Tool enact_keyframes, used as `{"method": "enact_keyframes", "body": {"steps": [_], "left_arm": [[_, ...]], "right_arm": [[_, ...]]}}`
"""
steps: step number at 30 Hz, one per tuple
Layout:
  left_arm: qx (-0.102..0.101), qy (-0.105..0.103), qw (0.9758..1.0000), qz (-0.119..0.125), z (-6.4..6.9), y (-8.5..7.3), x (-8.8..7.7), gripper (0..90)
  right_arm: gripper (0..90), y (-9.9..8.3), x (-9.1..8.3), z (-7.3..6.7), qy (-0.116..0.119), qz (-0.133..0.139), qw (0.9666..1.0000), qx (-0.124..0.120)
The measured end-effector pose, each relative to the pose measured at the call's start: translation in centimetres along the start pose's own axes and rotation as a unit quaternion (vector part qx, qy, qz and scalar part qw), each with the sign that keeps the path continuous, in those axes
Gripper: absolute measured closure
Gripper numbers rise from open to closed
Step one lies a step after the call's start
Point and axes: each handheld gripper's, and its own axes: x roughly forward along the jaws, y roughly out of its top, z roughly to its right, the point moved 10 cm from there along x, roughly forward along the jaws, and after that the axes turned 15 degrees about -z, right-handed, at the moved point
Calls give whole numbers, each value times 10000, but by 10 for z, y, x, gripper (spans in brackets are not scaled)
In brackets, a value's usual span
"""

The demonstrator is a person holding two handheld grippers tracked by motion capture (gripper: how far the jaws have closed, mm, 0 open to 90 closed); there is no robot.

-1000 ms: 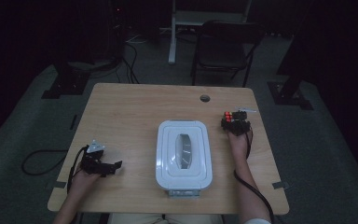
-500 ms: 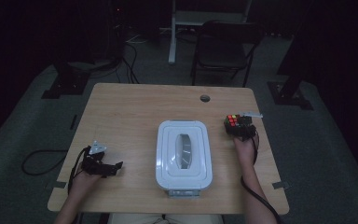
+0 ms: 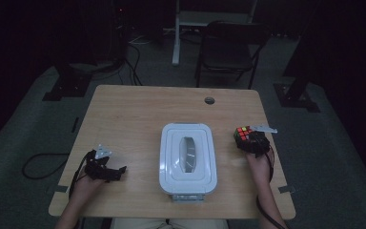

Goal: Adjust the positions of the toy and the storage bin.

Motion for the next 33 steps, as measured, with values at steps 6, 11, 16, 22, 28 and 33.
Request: {"method": "enact_keyframes", "body": {"steps": [6,11,16,22,28,33], "left_arm": [[-85,56,9999,-4,1,1,0,6],[-83,56,9999,-2,1,1,0,6],[-84,53,10000,-4,1,1,0,6],[-85,52,10000,-1,1,1,0,6],[-114,67,9999,7,1,1,1,6],[-107,68,9999,3,1,1,1,6]], "right_arm": [[337,-17,-16,-1,17,6,10000,25],[338,-33,-24,1,-103,-22,9999,-11],[337,-52,-29,7,-185,-130,9997,10],[337,-73,-40,15,-286,-207,9994,45],[337,-91,-45,20,-349,-330,9988,84],[337,-105,-48,21,-318,-363,9987,176]]}}
